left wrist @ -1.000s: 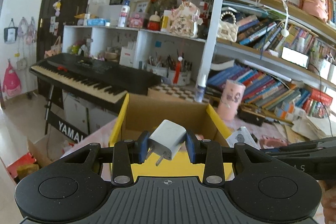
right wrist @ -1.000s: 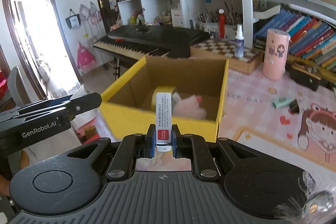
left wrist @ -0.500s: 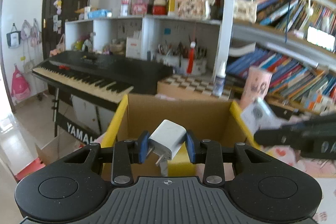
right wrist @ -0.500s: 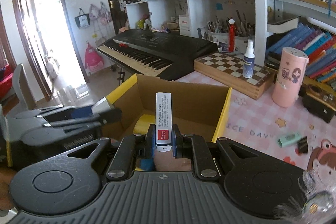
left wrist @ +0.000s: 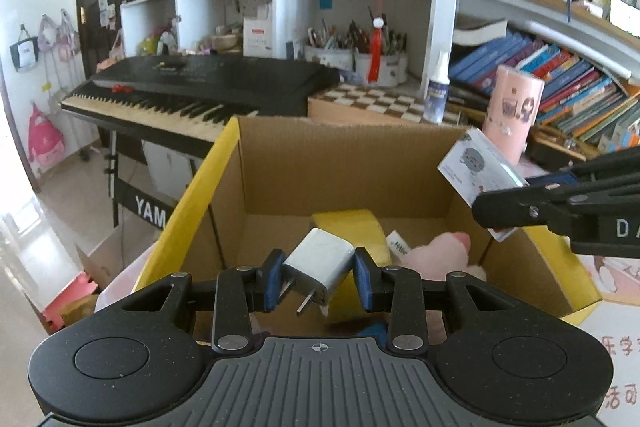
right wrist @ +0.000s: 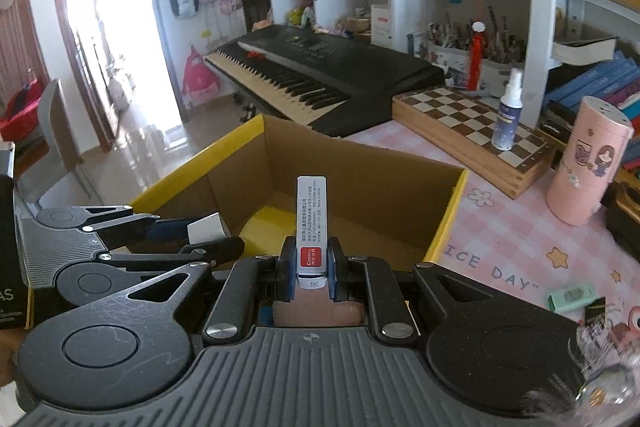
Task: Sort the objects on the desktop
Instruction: 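Lower the left tool into the box and open it to drop the plug, then lower the right tool into the box and open it to drop the card, then withdraw both open tools from the box back toward the desk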
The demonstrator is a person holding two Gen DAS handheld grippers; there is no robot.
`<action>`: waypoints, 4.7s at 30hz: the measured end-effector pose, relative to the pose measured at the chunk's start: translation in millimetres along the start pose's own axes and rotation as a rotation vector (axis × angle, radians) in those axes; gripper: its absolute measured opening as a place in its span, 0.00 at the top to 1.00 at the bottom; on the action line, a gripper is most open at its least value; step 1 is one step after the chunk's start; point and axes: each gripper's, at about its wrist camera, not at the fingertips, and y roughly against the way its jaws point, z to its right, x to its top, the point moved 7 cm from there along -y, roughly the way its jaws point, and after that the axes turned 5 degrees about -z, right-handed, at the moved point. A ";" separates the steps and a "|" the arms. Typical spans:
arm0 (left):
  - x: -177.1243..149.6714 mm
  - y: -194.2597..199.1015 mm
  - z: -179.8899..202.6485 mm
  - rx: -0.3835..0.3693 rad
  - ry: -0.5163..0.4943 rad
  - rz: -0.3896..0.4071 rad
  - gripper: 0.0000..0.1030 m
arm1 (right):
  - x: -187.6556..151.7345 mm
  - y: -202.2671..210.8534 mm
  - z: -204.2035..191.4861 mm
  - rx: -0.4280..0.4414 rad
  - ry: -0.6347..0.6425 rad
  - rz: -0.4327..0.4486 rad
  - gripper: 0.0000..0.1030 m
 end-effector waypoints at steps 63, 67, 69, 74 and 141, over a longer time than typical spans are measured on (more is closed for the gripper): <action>-25.0 109.9 -9.7 0.024 0.040 0.229 0.17 | -41.0 72.7 -8.2 -0.198 -0.107 0.130 0.58; -34.6 117.6 -11.4 0.009 0.036 0.220 0.17 | -59.7 88.9 -10.1 -0.254 -0.147 0.137 0.58; -39.4 121.7 -11.5 0.008 0.029 0.216 0.17 | -71.6 97.3 -11.5 -0.282 -0.175 0.140 0.58; -53.4 132.6 -9.6 -0.006 0.009 0.203 0.16 | -101.2 115.0 -16.6 -0.353 -0.233 0.144 0.56; -113.0 119.2 121.3 -0.248 -0.228 -0.011 0.08 | -231.8 163.7 6.4 -0.521 -0.438 -0.057 0.22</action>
